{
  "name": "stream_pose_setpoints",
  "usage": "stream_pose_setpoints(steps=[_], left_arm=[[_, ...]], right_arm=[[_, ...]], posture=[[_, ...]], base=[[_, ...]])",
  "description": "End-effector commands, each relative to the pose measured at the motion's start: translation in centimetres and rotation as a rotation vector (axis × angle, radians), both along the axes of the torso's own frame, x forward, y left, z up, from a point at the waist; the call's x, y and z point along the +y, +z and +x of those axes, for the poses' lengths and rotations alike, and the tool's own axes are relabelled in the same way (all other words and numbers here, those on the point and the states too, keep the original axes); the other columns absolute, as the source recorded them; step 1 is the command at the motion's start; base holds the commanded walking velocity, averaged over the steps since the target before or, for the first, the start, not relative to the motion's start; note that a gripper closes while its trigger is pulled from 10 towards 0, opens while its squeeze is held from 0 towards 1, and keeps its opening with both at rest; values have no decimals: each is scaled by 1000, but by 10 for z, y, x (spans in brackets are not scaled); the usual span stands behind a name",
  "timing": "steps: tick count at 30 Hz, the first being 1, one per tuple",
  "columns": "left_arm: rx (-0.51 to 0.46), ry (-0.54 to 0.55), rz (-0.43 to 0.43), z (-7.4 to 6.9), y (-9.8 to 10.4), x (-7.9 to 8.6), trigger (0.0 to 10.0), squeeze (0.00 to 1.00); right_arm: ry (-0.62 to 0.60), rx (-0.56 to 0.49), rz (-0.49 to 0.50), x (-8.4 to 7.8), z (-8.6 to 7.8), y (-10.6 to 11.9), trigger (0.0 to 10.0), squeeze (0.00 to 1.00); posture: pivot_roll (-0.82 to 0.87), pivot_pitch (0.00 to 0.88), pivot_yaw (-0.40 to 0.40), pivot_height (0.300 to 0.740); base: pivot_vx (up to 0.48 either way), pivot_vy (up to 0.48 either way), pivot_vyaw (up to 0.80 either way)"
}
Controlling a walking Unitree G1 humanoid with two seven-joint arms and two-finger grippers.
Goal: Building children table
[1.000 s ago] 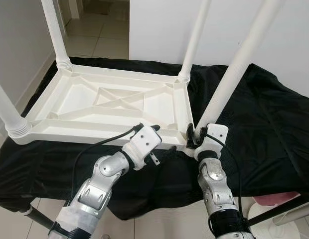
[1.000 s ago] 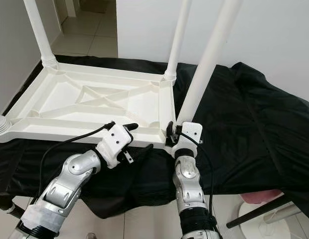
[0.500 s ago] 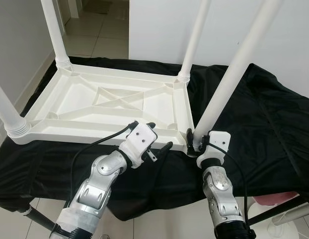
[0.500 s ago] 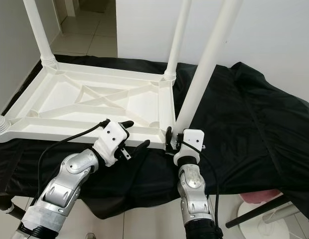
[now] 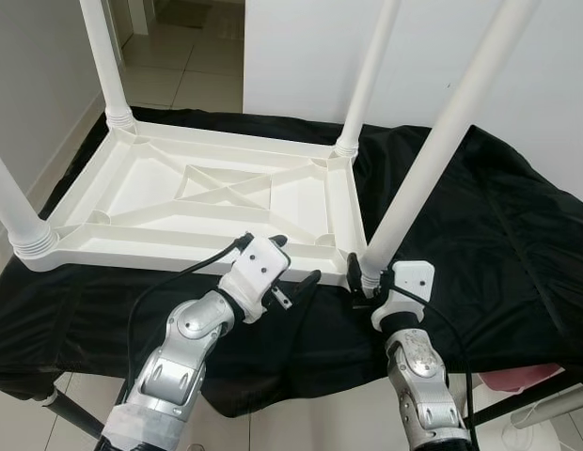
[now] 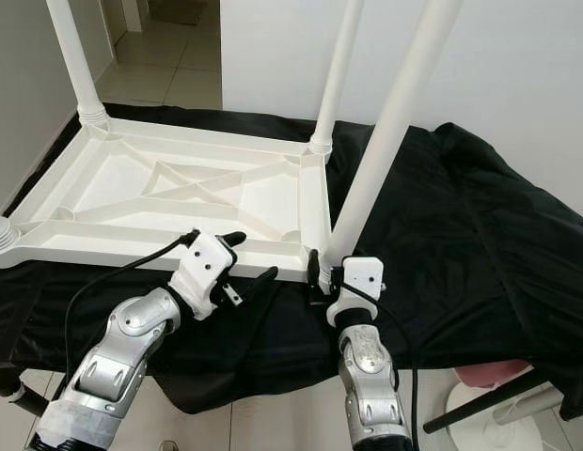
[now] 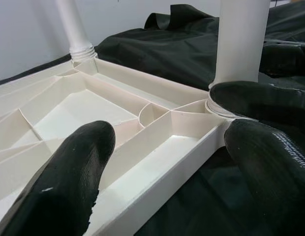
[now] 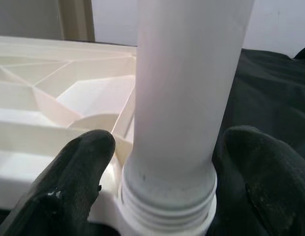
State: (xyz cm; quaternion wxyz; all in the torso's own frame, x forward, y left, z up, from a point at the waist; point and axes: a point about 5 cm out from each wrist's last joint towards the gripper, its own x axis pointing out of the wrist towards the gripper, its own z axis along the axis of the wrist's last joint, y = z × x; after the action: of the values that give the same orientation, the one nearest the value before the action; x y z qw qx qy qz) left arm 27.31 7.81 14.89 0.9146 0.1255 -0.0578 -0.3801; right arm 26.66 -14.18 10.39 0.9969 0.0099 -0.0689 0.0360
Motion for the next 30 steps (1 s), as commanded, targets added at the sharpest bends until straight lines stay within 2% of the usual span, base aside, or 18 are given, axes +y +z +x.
stream_pose_setpoints(steps=[1,5,9,20,23,28,30], left_arm=[[-4,85,-25,0,1,3,10000,0],[11,47,-18,-5,-1,2,10000,0],[29,-3,-25,-11,-3,-3,10000,0],[51,-55,-30,-15,-3,-12,10000,0],[26,-90,-28,-18,-1,-14,10000,0],[23,-112,-30,-19,0,-17,10000,0],[23,-126,-34,-21,0,-22,10000,0]], right_arm=[[17,-18,4,-3,-2,2,10000,0],[62,-27,-21,-3,-2,3,10000,0],[102,-32,-38,-8,8,7,10000,0],[163,-19,-61,-10,19,8,10000,0],[205,-9,-73,-17,26,9,10000,0],[260,-4,-83,-17,32,10,10000,0],[320,2,-80,-18,36,12,10000,0]], posture=[[67,20,-111,740],[63,21,-106,740],[56,28,-97,740],[68,39,-95,740],[69,30,-98,740],[64,15,-100,740],[65,3,-99,740]], base=[[0,0,0],[0,0,0],[0,0,0],[0,0,0],[0,0,0],[0,0,0],[0,0,0]])
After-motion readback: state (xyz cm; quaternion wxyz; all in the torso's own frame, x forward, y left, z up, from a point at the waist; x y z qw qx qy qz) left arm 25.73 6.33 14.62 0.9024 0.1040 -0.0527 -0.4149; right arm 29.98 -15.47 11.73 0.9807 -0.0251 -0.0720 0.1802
